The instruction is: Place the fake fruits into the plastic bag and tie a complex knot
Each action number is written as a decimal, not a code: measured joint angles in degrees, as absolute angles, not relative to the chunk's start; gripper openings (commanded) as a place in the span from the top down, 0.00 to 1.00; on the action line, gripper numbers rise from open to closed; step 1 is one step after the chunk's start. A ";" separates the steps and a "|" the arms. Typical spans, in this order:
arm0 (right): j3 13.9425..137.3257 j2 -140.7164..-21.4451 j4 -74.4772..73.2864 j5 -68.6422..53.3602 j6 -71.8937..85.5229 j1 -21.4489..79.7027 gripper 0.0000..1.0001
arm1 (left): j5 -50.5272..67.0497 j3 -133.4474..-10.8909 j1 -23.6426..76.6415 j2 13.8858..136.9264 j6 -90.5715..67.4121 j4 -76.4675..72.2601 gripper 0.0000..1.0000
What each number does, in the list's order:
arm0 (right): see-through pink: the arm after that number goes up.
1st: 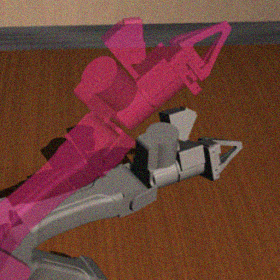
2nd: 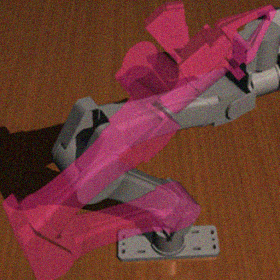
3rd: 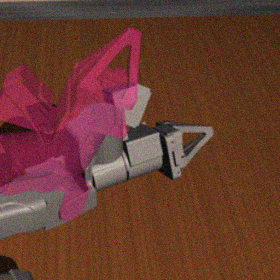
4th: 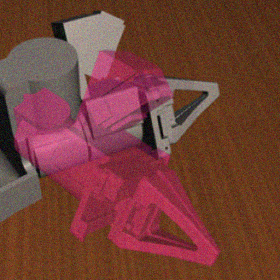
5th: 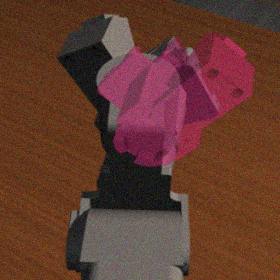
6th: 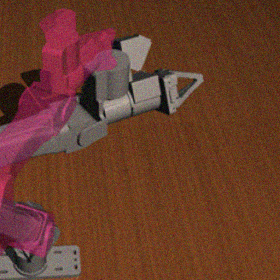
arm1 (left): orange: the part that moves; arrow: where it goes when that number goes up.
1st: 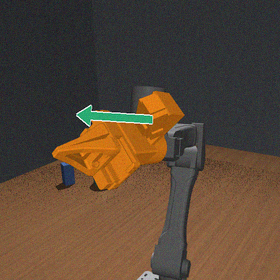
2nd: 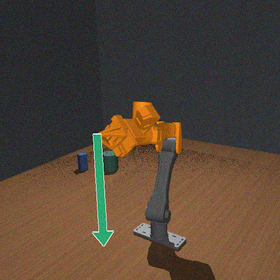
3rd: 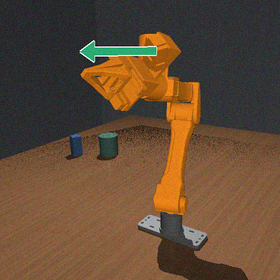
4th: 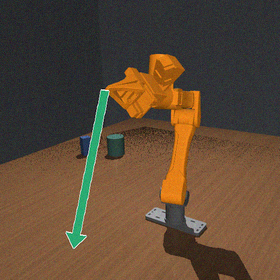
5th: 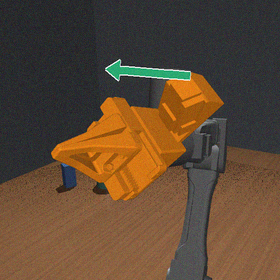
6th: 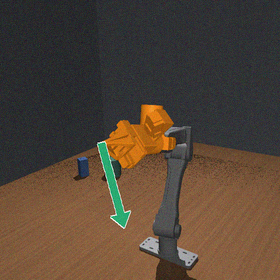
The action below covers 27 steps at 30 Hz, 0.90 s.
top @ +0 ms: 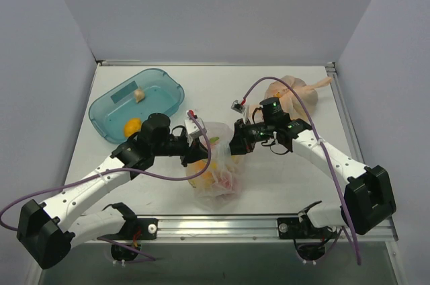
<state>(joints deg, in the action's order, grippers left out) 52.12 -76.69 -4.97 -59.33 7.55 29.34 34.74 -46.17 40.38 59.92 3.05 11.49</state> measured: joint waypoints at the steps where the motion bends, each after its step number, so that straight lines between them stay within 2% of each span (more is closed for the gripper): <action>1: 52.14 -76.64 -5.26 -59.33 7.25 29.32 1.00 | 34.76 -46.17 39.97 60.05 2.98 11.33 1.00; 13: 52.18 -75.09 -8.08 -59.66 1.61 28.36 1.00 | 39.35 -46.19 30.76 62.33 3.70 9.50 1.00; 27: 52.40 -72.79 -17.30 -60.51 -9.78 23.75 1.00 | 41.17 -46.19 26.83 63.81 7.40 9.54 1.00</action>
